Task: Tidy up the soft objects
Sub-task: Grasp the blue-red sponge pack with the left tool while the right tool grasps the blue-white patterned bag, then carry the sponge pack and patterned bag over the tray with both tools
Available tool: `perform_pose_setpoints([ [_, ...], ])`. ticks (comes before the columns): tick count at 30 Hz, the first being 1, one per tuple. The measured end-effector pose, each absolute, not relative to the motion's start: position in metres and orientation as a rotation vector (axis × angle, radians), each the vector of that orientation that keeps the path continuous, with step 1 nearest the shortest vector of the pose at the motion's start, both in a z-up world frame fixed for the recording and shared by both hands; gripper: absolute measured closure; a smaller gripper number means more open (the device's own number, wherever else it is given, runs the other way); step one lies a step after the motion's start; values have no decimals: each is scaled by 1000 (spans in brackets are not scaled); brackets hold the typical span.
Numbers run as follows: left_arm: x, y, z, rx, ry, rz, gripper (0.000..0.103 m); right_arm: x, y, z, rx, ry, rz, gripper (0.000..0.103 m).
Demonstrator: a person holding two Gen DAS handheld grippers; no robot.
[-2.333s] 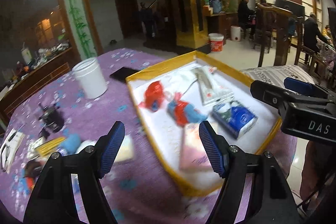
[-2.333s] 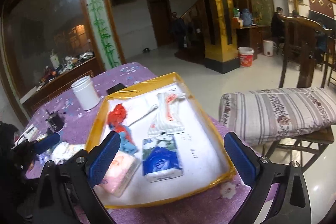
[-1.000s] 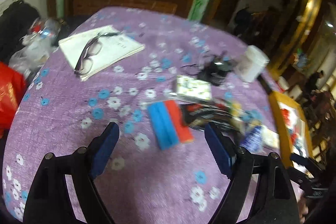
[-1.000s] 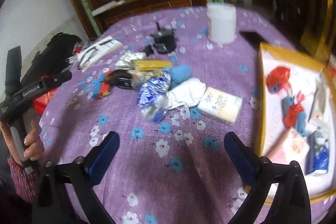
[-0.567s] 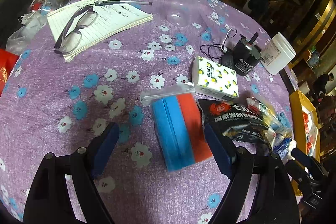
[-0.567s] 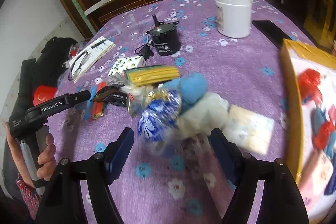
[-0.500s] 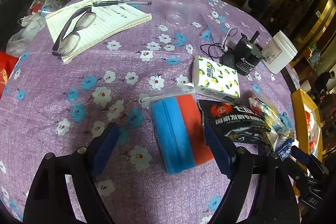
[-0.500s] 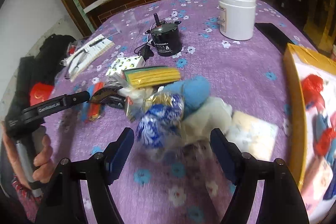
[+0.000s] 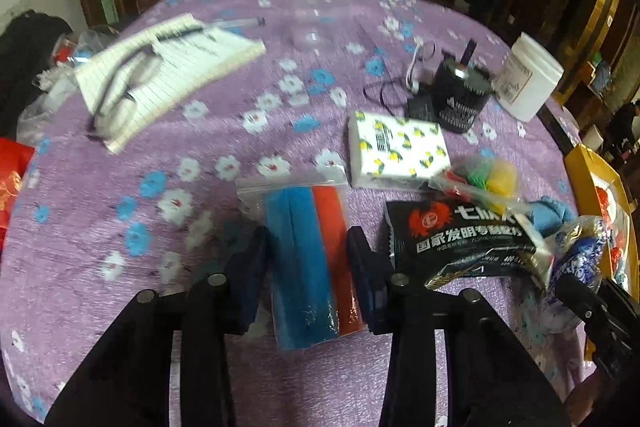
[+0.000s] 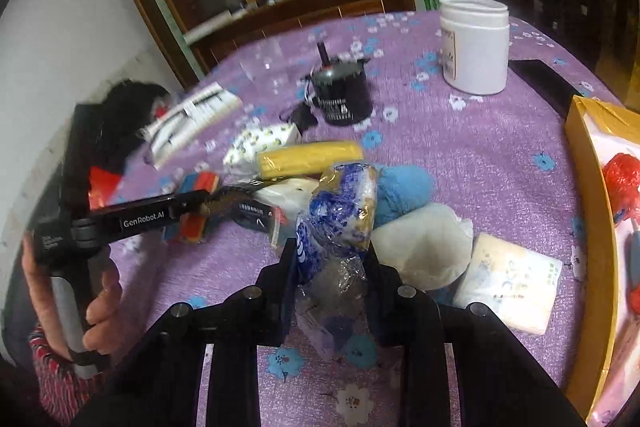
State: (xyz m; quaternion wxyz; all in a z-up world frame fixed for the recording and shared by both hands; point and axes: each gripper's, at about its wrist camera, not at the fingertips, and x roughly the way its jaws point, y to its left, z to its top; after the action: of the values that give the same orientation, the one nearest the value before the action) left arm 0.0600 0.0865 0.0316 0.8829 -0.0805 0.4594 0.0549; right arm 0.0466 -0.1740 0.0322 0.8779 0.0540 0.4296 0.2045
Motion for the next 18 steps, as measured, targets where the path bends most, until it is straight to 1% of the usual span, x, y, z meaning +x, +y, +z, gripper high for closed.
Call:
perform_pose_setpoints([
  [5,45,87,52,-172,847,82,66,46,-187,32,169,880,466,73],
  [11,26,61,68,-94,740,20,66,42,-184,36,164,857,487,73],
  [18,15,34,72,-33,704,-72,66,40,-186,38,156,842,465,73],
])
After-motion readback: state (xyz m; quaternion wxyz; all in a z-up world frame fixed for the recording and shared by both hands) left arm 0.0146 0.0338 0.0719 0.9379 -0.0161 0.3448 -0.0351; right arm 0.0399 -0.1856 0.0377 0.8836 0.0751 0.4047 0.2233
